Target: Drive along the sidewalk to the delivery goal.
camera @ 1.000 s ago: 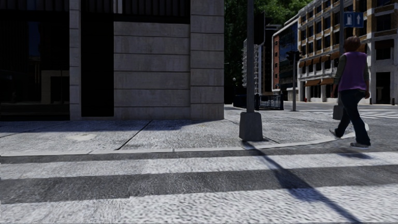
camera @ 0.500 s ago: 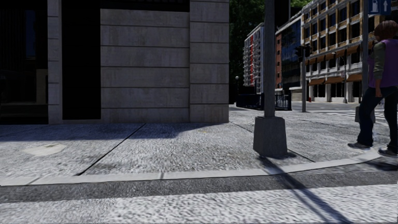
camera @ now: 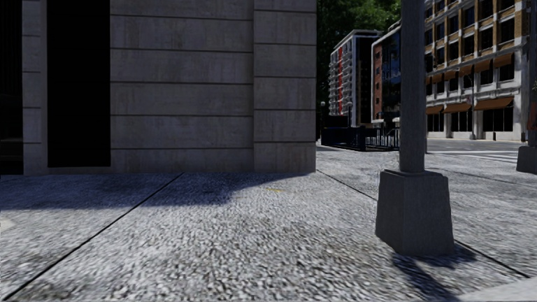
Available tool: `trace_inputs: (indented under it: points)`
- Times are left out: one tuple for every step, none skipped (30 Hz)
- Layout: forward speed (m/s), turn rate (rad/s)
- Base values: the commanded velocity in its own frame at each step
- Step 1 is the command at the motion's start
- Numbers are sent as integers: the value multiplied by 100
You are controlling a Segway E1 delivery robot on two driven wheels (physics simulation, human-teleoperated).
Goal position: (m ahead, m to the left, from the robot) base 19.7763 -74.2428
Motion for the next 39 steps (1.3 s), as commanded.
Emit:
trace_inputs:
  points:
    - [182,0]
    - [182,0]
    - [182,0]
    - [182,0]
    - [182,0]
    - [182,0]
    - [182,0]
    - [182,0]
    - [182,0]
    - [182,0]
    - [182,0]
    - [182,0]
    - [182,0]
    - [182,0]
    - [182,0]
    - [182,0]
    - [182,0]
    - [182,0]
    - [182,0]
    - [182,0]
    - [182,0]
    - [182,0]
    - [182,0]
    - [181,0]
    - [179,0]
    - [178,0]
    - [178,0]
    - [177,0]
    - [172,0]
    - [168,-2]
    - [166,-10]
    - [166,-10]
    - [166,-14]
    - [165,-16]
    - [164,-20]
    - [163,-31]
    - [163,-31]
    - [161,-38]
    - [156,-42]
